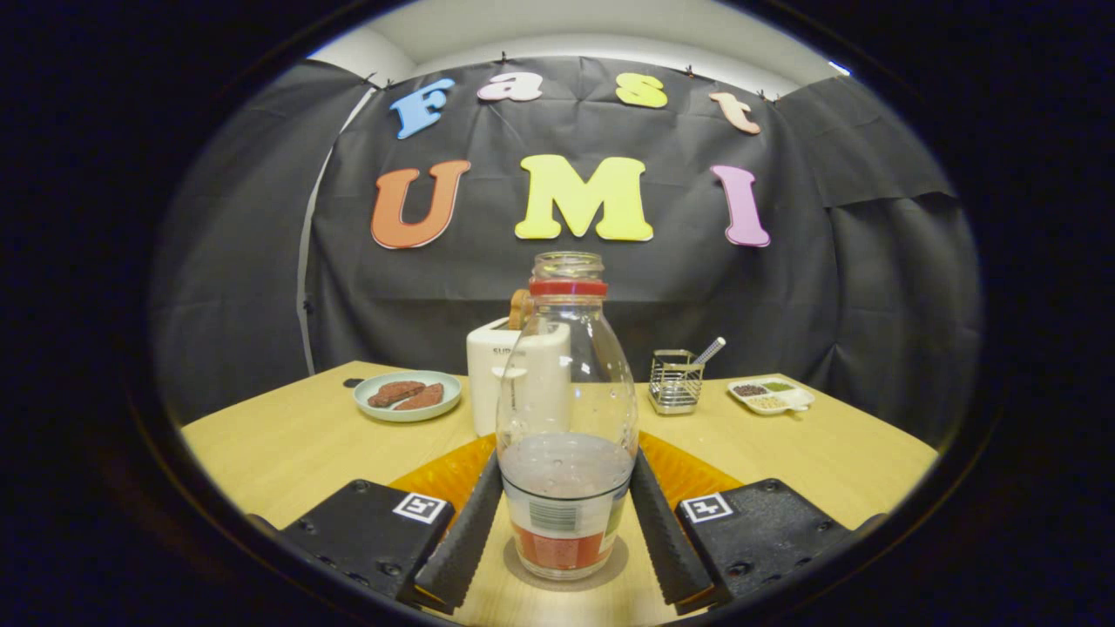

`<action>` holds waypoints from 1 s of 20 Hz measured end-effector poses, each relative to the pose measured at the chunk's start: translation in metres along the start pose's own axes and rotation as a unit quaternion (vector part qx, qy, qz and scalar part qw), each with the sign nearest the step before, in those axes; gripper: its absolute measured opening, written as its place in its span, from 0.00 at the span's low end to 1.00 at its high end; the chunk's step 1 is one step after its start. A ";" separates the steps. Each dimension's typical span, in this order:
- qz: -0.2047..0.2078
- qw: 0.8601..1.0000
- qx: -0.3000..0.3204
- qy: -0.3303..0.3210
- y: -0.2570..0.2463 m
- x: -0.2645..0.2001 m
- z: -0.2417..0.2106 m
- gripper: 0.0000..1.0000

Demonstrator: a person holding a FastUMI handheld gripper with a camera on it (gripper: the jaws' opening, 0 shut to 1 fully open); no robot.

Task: Take the bottle from table, then pour the juice into the cup, finally place the bottle on the coaster

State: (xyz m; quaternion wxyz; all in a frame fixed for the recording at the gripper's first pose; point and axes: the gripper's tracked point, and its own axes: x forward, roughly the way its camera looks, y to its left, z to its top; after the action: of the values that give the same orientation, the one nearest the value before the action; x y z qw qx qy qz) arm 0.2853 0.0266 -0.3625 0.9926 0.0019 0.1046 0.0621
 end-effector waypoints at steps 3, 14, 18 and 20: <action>0.001 1.000 0.000 0.003 0.001 0.000 -0.003 0.84; -0.002 0.998 -0.026 -0.056 0.012 -0.051 0.064 1.00; -0.017 0.997 -0.022 -0.072 0.015 -0.086 0.102 1.00; -0.030 0.997 -0.020 -0.074 0.015 -0.107 0.120 1.00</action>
State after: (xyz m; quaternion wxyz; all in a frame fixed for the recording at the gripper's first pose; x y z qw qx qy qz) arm 0.2049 0.0293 -0.2226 0.9988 -0.0170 0.0300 0.0343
